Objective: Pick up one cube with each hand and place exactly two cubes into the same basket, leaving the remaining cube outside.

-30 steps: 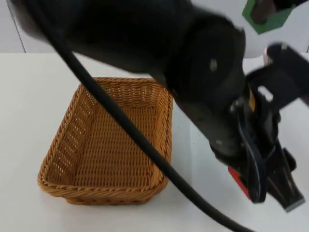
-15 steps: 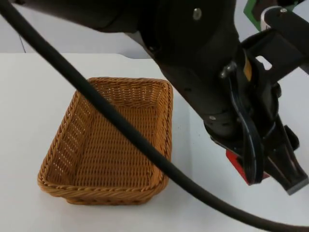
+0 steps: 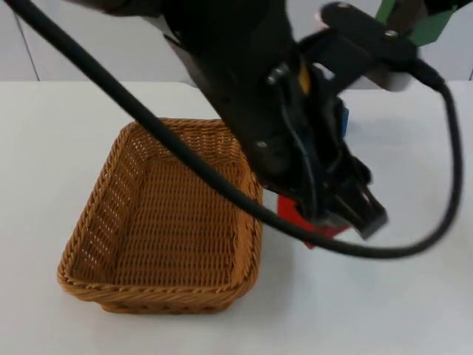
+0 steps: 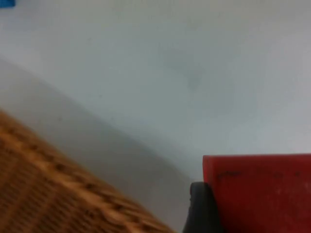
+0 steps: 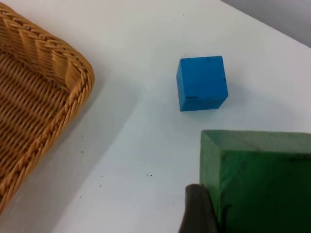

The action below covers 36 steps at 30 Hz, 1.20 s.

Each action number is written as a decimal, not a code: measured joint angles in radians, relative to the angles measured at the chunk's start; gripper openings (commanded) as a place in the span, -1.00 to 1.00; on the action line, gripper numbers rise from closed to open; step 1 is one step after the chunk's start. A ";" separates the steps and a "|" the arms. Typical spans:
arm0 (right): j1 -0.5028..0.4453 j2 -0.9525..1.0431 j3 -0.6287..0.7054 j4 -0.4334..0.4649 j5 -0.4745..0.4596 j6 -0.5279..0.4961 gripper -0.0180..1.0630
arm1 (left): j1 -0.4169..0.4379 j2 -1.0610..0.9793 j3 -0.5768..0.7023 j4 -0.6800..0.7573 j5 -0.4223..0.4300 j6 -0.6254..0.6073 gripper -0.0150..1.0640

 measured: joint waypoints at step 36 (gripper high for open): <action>0.300 0.489 -0.545 0.120 0.130 -0.067 -0.97 | 0.316 -0.206 0.405 -0.053 -0.248 -0.017 -0.98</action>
